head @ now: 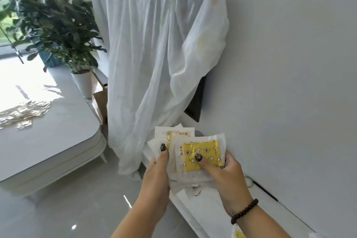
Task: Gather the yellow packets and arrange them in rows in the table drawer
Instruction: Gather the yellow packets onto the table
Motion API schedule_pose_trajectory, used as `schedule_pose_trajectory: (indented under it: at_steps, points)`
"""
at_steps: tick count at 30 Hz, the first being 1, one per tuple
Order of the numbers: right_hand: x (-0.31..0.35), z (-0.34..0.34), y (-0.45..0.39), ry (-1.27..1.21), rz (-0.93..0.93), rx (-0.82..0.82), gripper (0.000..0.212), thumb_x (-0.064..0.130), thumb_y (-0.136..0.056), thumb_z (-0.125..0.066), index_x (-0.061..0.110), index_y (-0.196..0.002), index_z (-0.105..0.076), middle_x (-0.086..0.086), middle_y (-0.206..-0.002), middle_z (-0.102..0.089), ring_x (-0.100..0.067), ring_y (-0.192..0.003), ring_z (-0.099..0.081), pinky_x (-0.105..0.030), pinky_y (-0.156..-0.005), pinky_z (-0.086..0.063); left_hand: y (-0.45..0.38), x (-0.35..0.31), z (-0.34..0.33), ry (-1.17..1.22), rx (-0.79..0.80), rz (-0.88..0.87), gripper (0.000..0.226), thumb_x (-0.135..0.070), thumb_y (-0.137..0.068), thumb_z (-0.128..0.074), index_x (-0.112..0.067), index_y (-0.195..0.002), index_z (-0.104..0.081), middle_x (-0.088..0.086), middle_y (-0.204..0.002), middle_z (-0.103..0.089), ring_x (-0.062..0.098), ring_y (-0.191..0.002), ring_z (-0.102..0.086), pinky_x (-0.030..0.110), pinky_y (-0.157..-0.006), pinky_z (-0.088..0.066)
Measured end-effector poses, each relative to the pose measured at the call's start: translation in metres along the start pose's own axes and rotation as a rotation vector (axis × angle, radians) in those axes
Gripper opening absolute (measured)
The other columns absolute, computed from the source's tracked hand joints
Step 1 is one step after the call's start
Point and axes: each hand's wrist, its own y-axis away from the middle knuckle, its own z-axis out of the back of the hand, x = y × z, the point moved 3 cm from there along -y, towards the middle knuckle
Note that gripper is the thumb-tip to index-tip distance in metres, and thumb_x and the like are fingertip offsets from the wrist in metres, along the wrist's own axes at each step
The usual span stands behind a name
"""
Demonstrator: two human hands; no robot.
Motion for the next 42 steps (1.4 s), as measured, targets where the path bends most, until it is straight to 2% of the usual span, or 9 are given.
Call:
schedule_pose_trajectory:
  at_steps: [4,8,11,16,21,27,33,38,42]
  points:
    - [-0.015,-0.103,0.019,-0.025,-0.036,0.081,0.029,0.012,-0.073,-0.079,0.011,-0.099,-0.066,-0.004,-0.092,-0.075,-0.022,-0.088,-0.072,-0.043,-0.081,-0.058,0.021,-0.05,0.089,-0.048,-0.071,-0.086,0.027,-0.029,-0.099,-0.045,-0.018,-0.116,-0.064,0.008,-0.102,-0.075,0.026,-0.094,-0.072,0.04,-0.079,-0.056]
    - [-0.031,-0.197,0.037,-0.042,-0.094,0.158,0.031,0.016,-0.075,-0.078,0.01,-0.101,-0.063,-0.006,-0.093,-0.075,-0.023,-0.087,-0.072,-0.047,-0.082,-0.057,0.042,-0.089,0.173,-0.14,-0.172,-0.175,0.024,-0.023,-0.093,-0.059,-0.02,-0.116,-0.062,0.004,-0.105,-0.075,0.025,-0.1,-0.07,0.046,-0.093,-0.052]
    - [-0.041,-0.257,0.046,-0.017,-0.149,0.228,0.022,0.022,-0.083,-0.071,0.013,-0.101,-0.061,-0.007,-0.095,-0.073,-0.025,-0.089,-0.071,-0.051,-0.082,-0.056,0.053,-0.108,0.229,-0.175,-0.297,-0.224,0.025,-0.01,-0.089,-0.064,-0.018,-0.113,-0.06,0.003,-0.1,-0.076,0.022,-0.093,-0.072,0.039,-0.083,-0.056]
    - [-0.051,-0.331,0.045,0.031,-0.243,0.429,0.012,0.009,-0.087,-0.065,0.01,-0.098,-0.062,-0.011,-0.095,-0.073,-0.026,-0.086,-0.071,-0.048,-0.074,-0.059,0.056,-0.132,0.299,-0.269,-0.517,-0.238,0.026,-0.017,-0.087,-0.069,-0.019,-0.109,-0.055,-0.001,-0.101,-0.071,0.013,-0.088,-0.069,0.022,-0.067,-0.053]
    - [-0.069,-0.39,0.029,0.046,-0.32,0.557,0.019,0.005,-0.084,-0.068,0.005,-0.102,-0.063,-0.011,-0.093,-0.075,-0.03,-0.087,-0.072,-0.053,-0.082,-0.056,0.033,-0.153,0.345,-0.312,-0.606,-0.209,0.015,-0.028,-0.092,-0.062,-0.024,-0.107,-0.061,-0.001,-0.101,-0.073,0.018,-0.093,-0.07,0.041,-0.087,-0.055]
    - [-0.077,-0.458,-0.038,0.055,-0.354,0.608,0.026,0.008,-0.083,-0.07,0.005,-0.107,-0.062,-0.01,-0.097,-0.075,-0.029,-0.091,-0.071,-0.052,-0.086,-0.055,-0.035,-0.202,0.385,-0.266,-0.636,-0.184,0.021,-0.032,-0.099,-0.05,-0.019,-0.096,-0.067,0.003,-0.092,-0.075,0.021,-0.088,-0.07,0.029,-0.073,-0.055]
    - [-0.064,-0.54,-0.13,0.129,-0.269,0.674,0.024,0.013,-0.084,-0.069,0.01,-0.106,-0.063,-0.006,-0.098,-0.075,-0.026,-0.093,-0.071,-0.05,-0.087,-0.055,-0.116,-0.26,0.427,-0.196,-0.656,-0.206,0.02,-0.028,-0.1,-0.049,-0.027,-0.103,-0.068,-0.003,-0.098,-0.076,0.018,-0.094,-0.071,0.041,-0.088,-0.055]
    - [-0.068,-0.623,-0.171,0.205,-0.209,0.675,0.053,0.05,-0.06,-0.076,0.02,-0.101,-0.064,-0.001,-0.097,-0.074,-0.025,-0.095,-0.069,-0.049,-0.087,-0.054,-0.159,-0.3,0.476,-0.065,-0.804,-0.258,0.023,-0.027,-0.101,-0.047,-0.024,-0.097,-0.069,0.006,-0.095,-0.075,0.029,-0.093,-0.07,0.051,-0.09,-0.054]
    - [-0.084,-0.687,-0.193,0.159,-0.274,0.605,0.02,0.03,-0.079,-0.074,0.019,-0.095,-0.067,-0.002,-0.092,-0.075,-0.026,-0.092,-0.07,-0.051,-0.083,-0.056,-0.189,-0.327,0.521,0.029,-0.9,-0.269,0.023,-0.019,-0.1,-0.046,-0.023,-0.093,-0.068,0.012,-0.094,-0.073,0.029,-0.087,-0.067,0.053,-0.088,-0.053]
